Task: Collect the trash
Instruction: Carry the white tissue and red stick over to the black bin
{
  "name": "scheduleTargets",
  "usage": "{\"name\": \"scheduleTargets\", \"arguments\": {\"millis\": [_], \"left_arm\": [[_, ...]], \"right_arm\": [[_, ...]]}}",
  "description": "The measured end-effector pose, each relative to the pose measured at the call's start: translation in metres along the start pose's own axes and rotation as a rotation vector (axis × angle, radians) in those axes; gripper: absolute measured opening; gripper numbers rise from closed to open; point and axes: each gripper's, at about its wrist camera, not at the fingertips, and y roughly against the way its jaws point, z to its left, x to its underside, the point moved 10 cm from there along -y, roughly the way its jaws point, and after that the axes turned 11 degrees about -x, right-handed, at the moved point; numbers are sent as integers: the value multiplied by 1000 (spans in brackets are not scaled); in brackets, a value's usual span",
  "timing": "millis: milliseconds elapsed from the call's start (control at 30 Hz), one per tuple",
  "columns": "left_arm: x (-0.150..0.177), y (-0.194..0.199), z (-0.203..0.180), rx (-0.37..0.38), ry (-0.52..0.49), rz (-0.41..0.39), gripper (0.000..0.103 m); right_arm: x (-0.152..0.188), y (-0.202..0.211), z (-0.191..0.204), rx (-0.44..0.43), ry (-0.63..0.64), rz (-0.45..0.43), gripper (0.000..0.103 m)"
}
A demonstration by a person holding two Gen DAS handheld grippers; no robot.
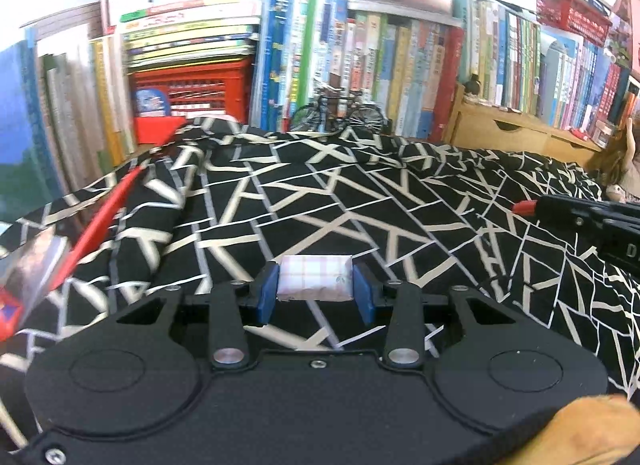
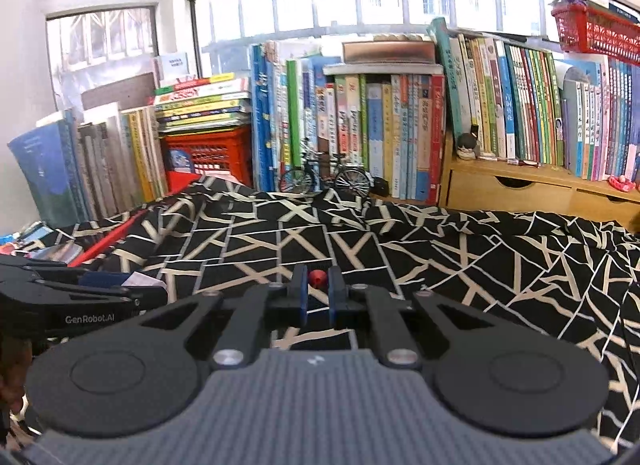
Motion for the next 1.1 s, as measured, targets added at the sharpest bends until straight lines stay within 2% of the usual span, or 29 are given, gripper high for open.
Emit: {"name": "scheduleTargets", "arguments": {"millis": [500,833,967,1100], "left_arm": [[27,66,112,-68,30,-84,38],[46,119,179,-121,70,-135,38],[58,145,197,-135,55,-156,38],[80,169,219,-160,61,-143,38]], "right_arm": [[7,42,96,-20,60,-59,13],[17,86,154,-28,84,-87,13],[21,103,174,-33,82,-97,13],[29,116,193,-42,79,-89,13]]}}
